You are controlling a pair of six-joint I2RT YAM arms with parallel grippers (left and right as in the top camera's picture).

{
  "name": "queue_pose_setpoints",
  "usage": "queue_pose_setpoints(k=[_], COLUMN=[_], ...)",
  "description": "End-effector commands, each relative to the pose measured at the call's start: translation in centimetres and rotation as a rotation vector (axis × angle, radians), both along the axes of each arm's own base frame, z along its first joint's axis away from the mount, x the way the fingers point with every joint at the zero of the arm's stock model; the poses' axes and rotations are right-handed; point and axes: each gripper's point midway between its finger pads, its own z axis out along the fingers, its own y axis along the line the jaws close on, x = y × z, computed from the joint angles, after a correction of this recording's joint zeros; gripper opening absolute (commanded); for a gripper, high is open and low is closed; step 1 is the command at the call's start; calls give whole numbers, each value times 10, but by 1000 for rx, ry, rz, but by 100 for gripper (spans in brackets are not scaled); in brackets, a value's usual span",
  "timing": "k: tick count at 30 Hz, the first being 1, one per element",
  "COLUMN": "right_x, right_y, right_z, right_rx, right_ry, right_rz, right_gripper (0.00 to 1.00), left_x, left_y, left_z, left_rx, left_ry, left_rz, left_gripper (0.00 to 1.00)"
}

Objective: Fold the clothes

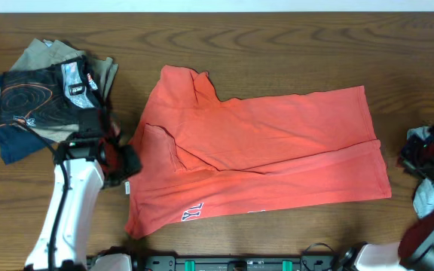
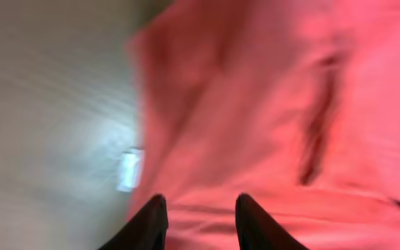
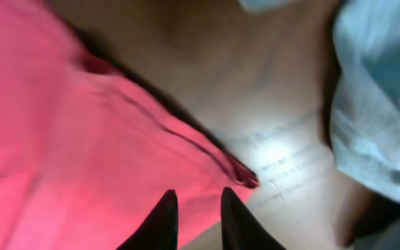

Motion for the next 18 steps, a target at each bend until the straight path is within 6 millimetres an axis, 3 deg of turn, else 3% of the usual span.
queue_pose_setpoints(k=[1, 5, 15, 18], right_x=[10, 9, 7, 6], right_y=[10, 16, 21, 22], right_z=[12, 12, 11, 11], right_rx=[42, 60, 71, 76], right_ry=[-88, -84, -69, -62], right_rz=[68, 85, 96, 96], right_gripper=[18, 18, 19, 20], left_x=[11, 12, -13, -18], left_y=[-38, -79, -178, -204], left_z=[12, 12, -5, -11], left_rx=[-59, -43, -44, -23], left_ry=[-88, -128, -174, -220], left_rz=[-222, -451, -904, -1060], left_gripper=[34, 34, 34, 39])
